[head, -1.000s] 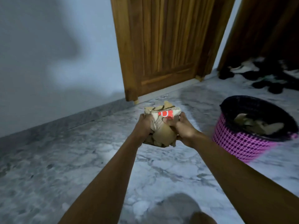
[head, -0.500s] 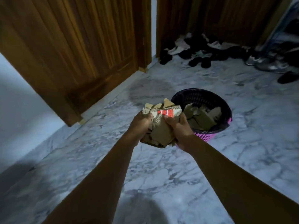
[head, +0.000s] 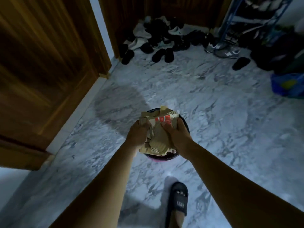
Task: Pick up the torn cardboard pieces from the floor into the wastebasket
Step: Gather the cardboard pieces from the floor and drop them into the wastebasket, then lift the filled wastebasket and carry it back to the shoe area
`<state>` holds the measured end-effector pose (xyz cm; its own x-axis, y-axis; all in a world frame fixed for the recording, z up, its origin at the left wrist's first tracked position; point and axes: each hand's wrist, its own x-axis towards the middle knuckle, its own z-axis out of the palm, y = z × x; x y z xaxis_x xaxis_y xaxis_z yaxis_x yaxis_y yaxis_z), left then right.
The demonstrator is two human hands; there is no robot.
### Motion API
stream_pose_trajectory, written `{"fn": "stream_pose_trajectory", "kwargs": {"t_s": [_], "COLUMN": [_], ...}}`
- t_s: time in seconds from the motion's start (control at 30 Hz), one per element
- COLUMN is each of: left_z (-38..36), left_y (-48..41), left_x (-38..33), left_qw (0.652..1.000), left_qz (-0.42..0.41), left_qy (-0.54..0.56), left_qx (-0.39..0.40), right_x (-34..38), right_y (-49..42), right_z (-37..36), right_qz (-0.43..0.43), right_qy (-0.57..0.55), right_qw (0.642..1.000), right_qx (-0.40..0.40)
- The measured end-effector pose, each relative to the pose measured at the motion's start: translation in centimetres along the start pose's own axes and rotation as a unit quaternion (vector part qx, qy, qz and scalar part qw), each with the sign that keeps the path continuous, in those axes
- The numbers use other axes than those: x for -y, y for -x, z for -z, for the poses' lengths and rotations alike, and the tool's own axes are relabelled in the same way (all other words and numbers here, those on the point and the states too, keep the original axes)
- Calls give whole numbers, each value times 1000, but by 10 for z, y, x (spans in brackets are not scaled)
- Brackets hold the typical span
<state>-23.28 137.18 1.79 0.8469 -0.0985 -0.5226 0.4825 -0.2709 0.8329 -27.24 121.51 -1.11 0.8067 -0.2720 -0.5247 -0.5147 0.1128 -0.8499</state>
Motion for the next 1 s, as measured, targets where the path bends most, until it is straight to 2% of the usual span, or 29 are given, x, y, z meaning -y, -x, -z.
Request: {"fn": "stream_pose_trajectory", "kwargs": {"t_s": [0.07, 0.23, 0.37, 0.47, 0.53, 0.6, 0.67, 0.77, 0.87, 1.0], "left_z": [-19, -51, -60, -54, -44, -32, -20, -9, -9, -13], "left_y": [-37, -97, -136, -148, -151, -161, -171, -195, -215, -222], "left_x": [-7, 2, 33, 52, 62, 78, 92, 112, 126, 125], "left_qw": [999, 998, 994, 982, 976, 968, 961, 948, 942, 955], "left_qz": [12, 50, 90, 153, 154, 151, 174, 200, 220, 219], "left_qy": [-35, -34, -52, -107, -155, -200, -216, -245, -253, -197], "left_qx": [6, -11, 23, -5, -14, -13, -21, -35, -2, -18], "right_x": [9, -9, -30, -39, -51, -66, -79, -102, -122, -131], "right_y": [-36, -101, -125, -140, -153, -165, -176, -200, -215, -218], "right_z": [11, 23, 27, 33, 42, 53, 60, 67, 73, 80], "right_qz": [-29, -105, -133, -154, -140, -135, -156, -209, -230, -262], "right_qy": [3, 8, 28, 110, 205, 335, 396, 382, 328, 208], "right_qw": [1000, 994, 991, 982, 969, 931, 900, 890, 906, 924], "right_qx": [-1, 20, 9, 0, -5, -52, -97, -138, -135, -185]}}
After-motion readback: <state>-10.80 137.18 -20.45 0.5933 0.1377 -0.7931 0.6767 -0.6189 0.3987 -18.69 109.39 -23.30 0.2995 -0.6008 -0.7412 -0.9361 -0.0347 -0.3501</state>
